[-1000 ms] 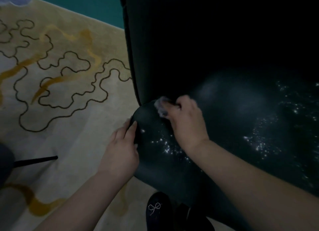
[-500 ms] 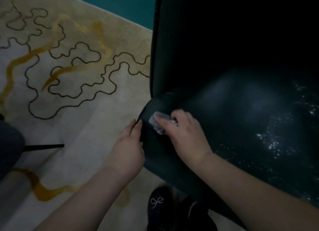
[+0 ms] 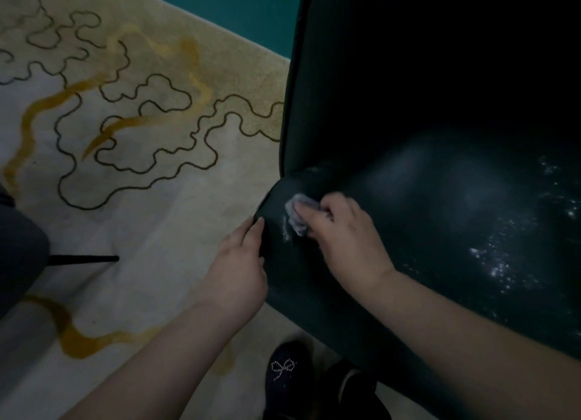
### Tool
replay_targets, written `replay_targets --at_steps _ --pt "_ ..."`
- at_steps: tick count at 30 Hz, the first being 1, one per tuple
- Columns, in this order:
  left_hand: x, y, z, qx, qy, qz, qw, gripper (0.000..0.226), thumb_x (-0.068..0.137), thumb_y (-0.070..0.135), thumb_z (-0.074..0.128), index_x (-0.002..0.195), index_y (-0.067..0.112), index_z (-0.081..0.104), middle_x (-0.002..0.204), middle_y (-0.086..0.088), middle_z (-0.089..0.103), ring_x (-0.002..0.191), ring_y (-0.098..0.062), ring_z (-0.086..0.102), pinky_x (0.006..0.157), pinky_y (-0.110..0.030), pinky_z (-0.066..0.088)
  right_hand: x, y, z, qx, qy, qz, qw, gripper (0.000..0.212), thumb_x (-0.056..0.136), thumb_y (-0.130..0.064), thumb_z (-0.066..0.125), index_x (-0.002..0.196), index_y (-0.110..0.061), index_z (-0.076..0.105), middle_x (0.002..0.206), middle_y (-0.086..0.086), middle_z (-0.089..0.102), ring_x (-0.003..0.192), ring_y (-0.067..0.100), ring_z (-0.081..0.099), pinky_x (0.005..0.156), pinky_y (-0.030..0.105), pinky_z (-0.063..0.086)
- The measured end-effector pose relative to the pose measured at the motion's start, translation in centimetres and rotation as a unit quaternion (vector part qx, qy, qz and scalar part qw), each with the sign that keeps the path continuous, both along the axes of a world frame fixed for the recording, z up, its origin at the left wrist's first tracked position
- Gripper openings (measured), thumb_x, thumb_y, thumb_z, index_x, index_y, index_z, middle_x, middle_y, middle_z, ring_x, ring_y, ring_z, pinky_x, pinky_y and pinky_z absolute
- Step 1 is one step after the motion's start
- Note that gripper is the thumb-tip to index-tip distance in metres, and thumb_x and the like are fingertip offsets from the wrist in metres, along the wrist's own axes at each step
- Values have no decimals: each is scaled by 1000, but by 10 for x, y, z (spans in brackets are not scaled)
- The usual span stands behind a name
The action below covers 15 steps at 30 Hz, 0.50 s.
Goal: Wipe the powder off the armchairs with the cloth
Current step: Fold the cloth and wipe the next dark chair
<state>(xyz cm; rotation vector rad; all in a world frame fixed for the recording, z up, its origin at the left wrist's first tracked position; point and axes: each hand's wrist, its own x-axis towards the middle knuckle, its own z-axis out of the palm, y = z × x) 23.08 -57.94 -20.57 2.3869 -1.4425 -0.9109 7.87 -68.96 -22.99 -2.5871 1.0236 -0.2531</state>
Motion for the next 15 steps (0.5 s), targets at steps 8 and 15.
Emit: replay_targets --at_steps 8,15 --pt "0 2 -3 -6 15 14 1000 63 94 2 44 151 12 21 157 -5 21 143 -17 20 106 -9 5 47 -26 -6 22 -16 -58 998 38 83 -14 63 120 -20 62 99 15 52 87 34 51 67 35 39" --pt "5 11 -5 -9 8 8 1000 61 91 -1 46 149 10 29 153 -5 29 139 -18 28 100 -4 6 14 -25 5 25 22 231 972 41 84 -15 62 120 -33 62 98 6 48 86 23 44 66 32 34"
